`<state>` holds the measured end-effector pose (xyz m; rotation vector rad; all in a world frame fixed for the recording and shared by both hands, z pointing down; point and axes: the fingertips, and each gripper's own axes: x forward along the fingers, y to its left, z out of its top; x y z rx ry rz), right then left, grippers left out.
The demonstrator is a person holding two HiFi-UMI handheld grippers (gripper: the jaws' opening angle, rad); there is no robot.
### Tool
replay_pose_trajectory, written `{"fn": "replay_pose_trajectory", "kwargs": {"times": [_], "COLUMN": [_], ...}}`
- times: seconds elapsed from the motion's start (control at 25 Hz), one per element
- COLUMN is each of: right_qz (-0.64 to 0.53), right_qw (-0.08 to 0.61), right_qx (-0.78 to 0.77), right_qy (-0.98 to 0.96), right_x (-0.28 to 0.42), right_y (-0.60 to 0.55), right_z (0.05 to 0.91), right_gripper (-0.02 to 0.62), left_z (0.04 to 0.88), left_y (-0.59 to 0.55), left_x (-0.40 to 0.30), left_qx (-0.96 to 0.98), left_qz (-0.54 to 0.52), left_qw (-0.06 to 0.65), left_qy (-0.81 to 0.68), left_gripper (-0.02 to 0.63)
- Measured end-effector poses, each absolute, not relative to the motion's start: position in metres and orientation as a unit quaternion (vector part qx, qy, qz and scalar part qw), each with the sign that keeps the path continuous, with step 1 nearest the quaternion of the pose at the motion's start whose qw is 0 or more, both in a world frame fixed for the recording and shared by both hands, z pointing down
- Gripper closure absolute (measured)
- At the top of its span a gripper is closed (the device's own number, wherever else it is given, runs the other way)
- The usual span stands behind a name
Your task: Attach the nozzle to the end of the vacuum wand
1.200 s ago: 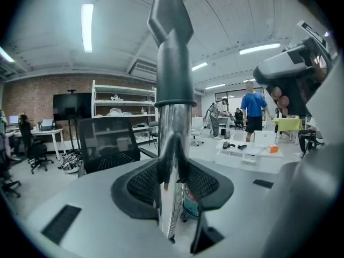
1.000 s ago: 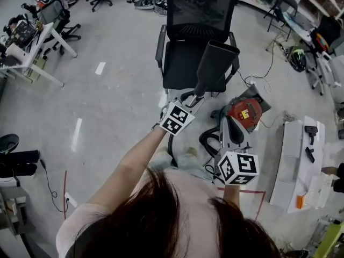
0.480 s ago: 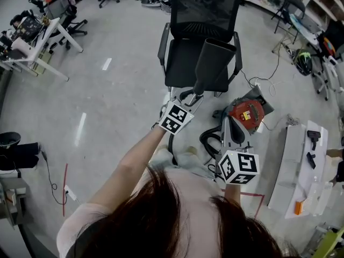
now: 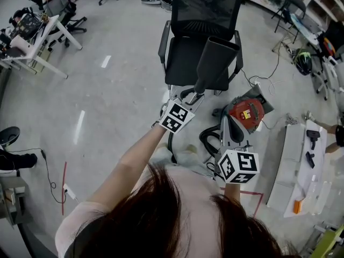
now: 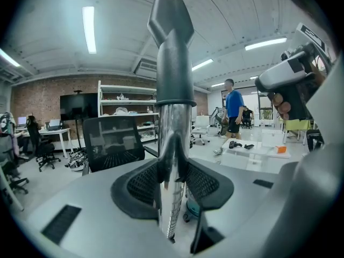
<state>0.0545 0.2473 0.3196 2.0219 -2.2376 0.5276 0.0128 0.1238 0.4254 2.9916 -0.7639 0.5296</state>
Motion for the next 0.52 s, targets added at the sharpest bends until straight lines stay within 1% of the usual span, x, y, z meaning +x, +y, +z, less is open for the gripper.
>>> {"fn": "replay_pose_trajectory", "kwargs": {"times": [0.52], "right_qz": [0.22], "right_qw": [0.022], "right_qx": [0.648], "right_qy": [-0.729], "right_x": [0.032], "right_y": [0.233], "right_z": [0.331], "right_gripper": [0.569], "left_z": [0.423], "left_y": [0.113], "left_x": [0.0], "left_qx": [0.959], "left_qz": [0.157], "left_qw": [0.006], "left_qy": [-0.236], "left_gripper": [0.449]}}
